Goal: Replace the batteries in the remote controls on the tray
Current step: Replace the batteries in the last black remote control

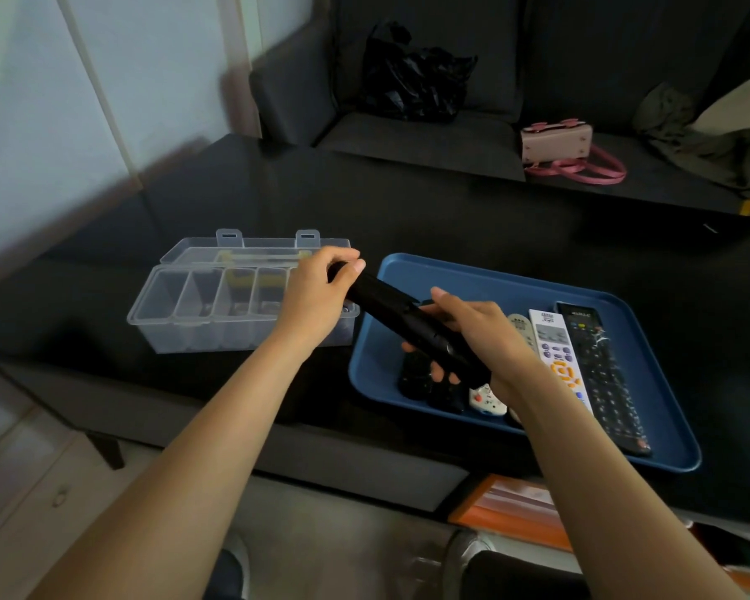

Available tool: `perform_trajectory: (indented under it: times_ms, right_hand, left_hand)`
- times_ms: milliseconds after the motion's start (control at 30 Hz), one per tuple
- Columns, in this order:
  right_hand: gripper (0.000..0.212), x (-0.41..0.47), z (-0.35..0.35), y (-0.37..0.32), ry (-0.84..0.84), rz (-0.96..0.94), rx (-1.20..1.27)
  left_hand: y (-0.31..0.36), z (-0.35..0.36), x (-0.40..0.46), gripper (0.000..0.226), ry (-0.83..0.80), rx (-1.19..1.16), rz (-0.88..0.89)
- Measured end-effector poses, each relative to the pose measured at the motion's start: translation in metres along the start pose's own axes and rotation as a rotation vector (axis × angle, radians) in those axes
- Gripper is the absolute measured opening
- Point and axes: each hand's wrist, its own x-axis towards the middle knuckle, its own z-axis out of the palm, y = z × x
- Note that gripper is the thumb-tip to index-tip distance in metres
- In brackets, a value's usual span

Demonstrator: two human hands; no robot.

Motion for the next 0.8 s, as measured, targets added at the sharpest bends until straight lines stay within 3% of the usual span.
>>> perform_trajectory:
  times_ms: [200,400,667,800]
  right_hand:
    - [0.034,-0.003,0.004,-0.001,-0.017,-0.043,0.0]
    - [0.038,-0.001,0.006,-0.002,0.008,-0.042,-0.038]
    - [0.041,0.001,0.011,0.001,0.01,-0.06,-0.004]
    - [0.04,0.0,0.011,-0.001,0.023,-0.079,0.007]
  left_hand:
    - [-0.002,0.0,-0.001,0.03,-0.029,-0.022,-0.042]
    - [-0.004,-0.004,0.002,0.04,-0.205,-0.01,-0.063]
    - [-0.001,0.007,-0.003,0.055,-0.089,-0.002,-0.098]
    - [0.001,0.008,-0.003,0.043,-0.034,-0.008,-0.079]
